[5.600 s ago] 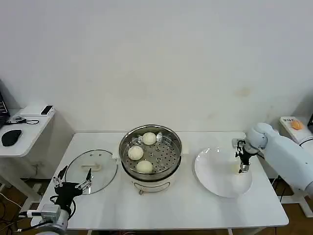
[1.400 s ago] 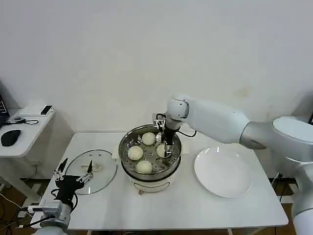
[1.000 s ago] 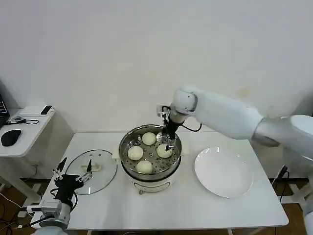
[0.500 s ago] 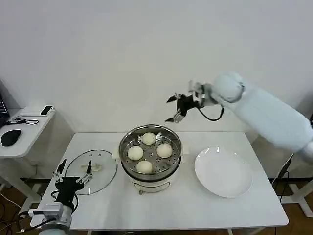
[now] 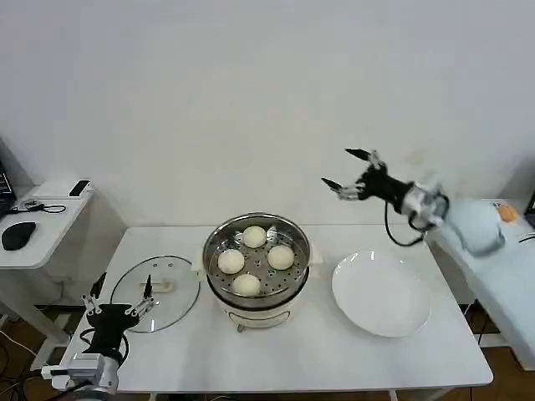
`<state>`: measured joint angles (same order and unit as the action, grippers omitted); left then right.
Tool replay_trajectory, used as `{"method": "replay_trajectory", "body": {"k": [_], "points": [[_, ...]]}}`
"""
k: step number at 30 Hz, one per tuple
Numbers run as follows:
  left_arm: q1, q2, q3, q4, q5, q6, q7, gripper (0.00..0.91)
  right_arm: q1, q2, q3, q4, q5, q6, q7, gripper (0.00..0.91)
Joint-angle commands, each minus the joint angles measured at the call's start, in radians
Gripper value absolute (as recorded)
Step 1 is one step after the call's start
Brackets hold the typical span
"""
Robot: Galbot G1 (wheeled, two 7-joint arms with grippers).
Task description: Take steamed baozi put them in steamer then cover it.
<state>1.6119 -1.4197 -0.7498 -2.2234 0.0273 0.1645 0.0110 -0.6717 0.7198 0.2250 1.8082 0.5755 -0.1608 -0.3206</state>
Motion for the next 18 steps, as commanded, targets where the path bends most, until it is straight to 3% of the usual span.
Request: {"method": "replay_trajectory", "body": {"k": [1, 4, 14, 18], "points": [[0.013, 0.024, 0.004, 0.009, 0.048, -0.019, -0.006, 0.907, -0.832, 0.232, 0.600, 0.227, 0.016, 0.162, 0.202, 0.907], [0.007, 0.042, 0.013, 0.039, 0.117, -0.056, -0.006, 0.907, -0.933, 0.320, 0.621, 0.222, -0.006, 0.199, 0.182, 0.907], [-0.020, 0.092, 0.036, 0.128, 0.297, -0.092, -0.063, 0.907, -0.986, 0.580, 0.552, 0.124, -0.094, 0.263, 0.180, 0.907], [-0.025, 0.117, 0.025, 0.190, 0.612, -0.155, -0.103, 0.907, -0.974, 0.613, 0.534, 0.113, -0.165, 0.303, 0.184, 0.907]]}}
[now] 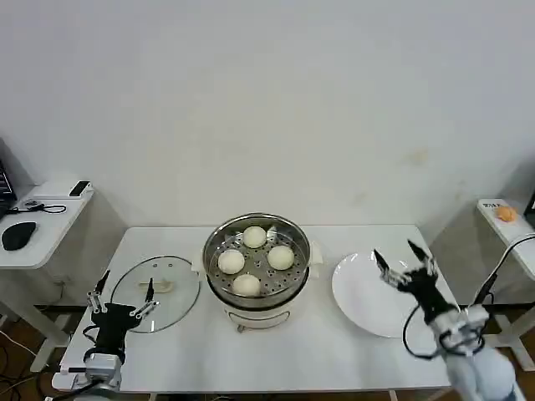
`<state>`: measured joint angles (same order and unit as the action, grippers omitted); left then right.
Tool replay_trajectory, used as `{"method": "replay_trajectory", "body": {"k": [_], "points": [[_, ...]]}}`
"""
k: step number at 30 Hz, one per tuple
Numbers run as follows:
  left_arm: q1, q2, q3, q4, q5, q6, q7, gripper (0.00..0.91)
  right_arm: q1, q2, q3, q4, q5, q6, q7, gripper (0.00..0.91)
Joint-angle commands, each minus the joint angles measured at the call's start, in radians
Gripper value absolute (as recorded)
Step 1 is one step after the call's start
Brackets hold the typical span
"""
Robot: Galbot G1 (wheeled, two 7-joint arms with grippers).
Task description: Take steamed baozi put them in steamer then cover it.
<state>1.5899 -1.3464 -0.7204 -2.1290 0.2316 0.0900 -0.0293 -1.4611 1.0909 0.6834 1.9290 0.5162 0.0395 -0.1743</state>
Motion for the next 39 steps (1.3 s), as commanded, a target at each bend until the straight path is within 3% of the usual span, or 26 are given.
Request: {"method": "replay_trajectory", "body": {"k": [1, 7, 13, 20, 39], "points": [[-0.001, 0.056, -0.011, 0.108, 0.488, -0.079, -0.065, 0.907, -0.179, 0.240, 0.071, -0.007, -0.108, 0.101, 0.045, 0.907], [-0.028, 0.103, 0.004, 0.219, 0.782, -0.065, -0.125, 0.907, -0.109, 0.244, 0.063, 0.007, -0.145, 0.063, 0.070, 0.907], [-0.113, 0.194, 0.053, 0.378, 0.919, -0.104, -0.131, 0.907, -0.101, 0.248, 0.018, -0.002, -0.247, 0.109, 0.073, 0.907], [-0.194, 0.264, 0.110, 0.447, 0.908, -0.082, -0.044, 0.907, -0.103, 0.275, 0.011, 0.018, -0.265, 0.114, 0.087, 0.907], [-0.320, 0.253, 0.174, 0.576, 0.897, -0.064, 0.018, 0.907, -0.106, 0.276, 0.002, 0.018, -0.292, 0.114, 0.111, 0.907]]}}
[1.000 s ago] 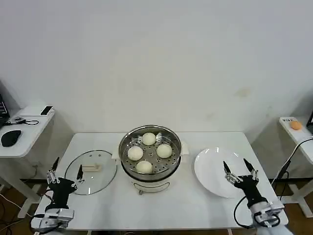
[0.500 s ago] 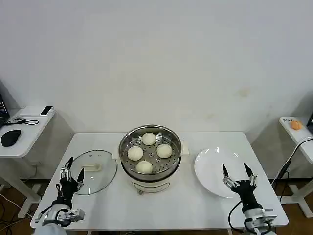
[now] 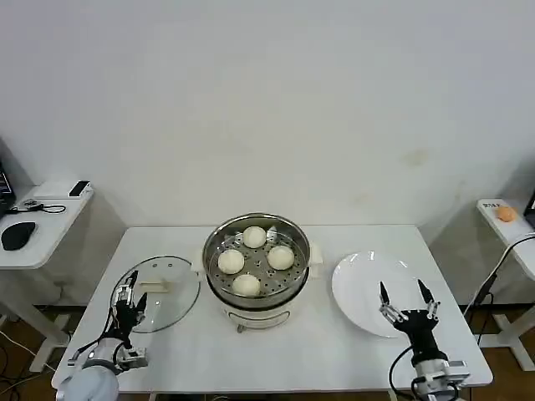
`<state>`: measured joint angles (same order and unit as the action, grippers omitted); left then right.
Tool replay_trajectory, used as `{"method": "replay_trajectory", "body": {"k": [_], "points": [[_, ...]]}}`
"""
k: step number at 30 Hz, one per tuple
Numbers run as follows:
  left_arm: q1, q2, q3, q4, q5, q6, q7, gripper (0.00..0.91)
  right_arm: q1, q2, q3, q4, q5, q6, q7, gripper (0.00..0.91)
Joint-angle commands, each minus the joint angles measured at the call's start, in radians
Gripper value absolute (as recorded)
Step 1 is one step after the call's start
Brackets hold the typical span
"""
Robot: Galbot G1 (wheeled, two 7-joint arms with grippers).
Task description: Take steamed baozi put them in steamer then cover it.
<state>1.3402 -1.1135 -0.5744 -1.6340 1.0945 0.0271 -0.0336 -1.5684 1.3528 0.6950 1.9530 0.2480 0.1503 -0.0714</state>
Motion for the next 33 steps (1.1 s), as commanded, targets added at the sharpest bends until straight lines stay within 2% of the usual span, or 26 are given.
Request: {"method": "replay_trajectory", "body": {"k": [1, 33], "points": [[-0.074, 0.022, 0.030, 0.085, 0.034, -0.002, 0.022, 0.907, 0.004, 0.016, -0.010, -0.010, -0.027, 0.004, 0.008, 0.907], [-0.244, 0.014, 0.136, 0.278, 0.004, -0.009, -0.008, 0.907, -0.025, 0.077, 0.013, -0.022, -0.080, 0.029, 0.015, 0.907]]}}
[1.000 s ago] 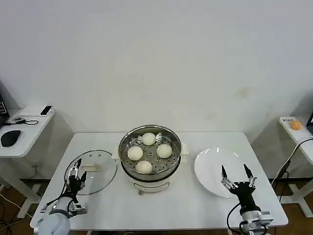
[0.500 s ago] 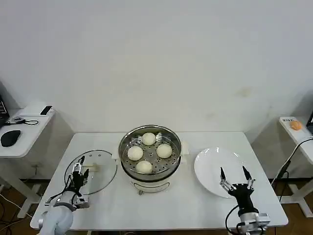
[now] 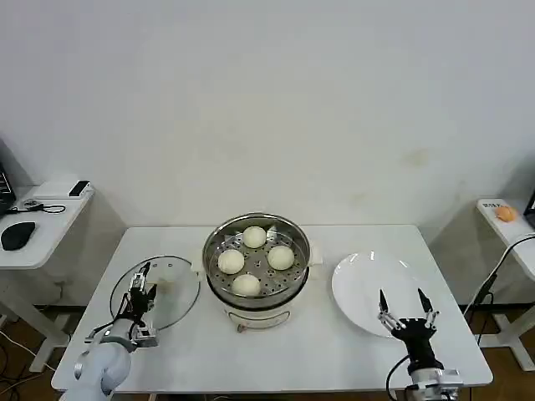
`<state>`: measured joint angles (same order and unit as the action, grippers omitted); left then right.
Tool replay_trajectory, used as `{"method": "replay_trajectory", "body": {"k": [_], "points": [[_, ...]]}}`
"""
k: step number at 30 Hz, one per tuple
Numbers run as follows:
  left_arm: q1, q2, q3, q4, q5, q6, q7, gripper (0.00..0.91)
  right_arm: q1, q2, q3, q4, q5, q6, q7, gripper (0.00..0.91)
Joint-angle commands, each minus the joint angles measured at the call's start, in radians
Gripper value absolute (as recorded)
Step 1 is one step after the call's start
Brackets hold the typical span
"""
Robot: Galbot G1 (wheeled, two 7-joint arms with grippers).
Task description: Take steamed baozi put them in steamer then cover it.
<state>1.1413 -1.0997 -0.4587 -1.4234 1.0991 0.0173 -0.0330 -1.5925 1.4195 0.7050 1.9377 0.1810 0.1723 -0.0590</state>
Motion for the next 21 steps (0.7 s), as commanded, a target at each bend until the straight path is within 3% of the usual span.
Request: {"method": "replay_trajectory", "body": {"k": [1, 20, 21], "points": [[-0.048, 0.001, 0.021, 0.074, -0.001, 0.001, -0.011, 0.907, -0.002, 0.010, 0.003, -0.007, -0.011, 0.006, 0.003, 0.907], [-0.103, -0.011, 0.031, 0.150, -0.038, 0.008, -0.081, 0.907, 0.005, 0.030, -0.002, -0.029, -0.029, 0.007, 0.005, 0.907], [-0.105, -0.010, 0.036, 0.154, -0.048, 0.008, -0.086, 0.836, 0.006, 0.031, -0.002, -0.029, -0.029, 0.007, 0.006, 0.907]]}}
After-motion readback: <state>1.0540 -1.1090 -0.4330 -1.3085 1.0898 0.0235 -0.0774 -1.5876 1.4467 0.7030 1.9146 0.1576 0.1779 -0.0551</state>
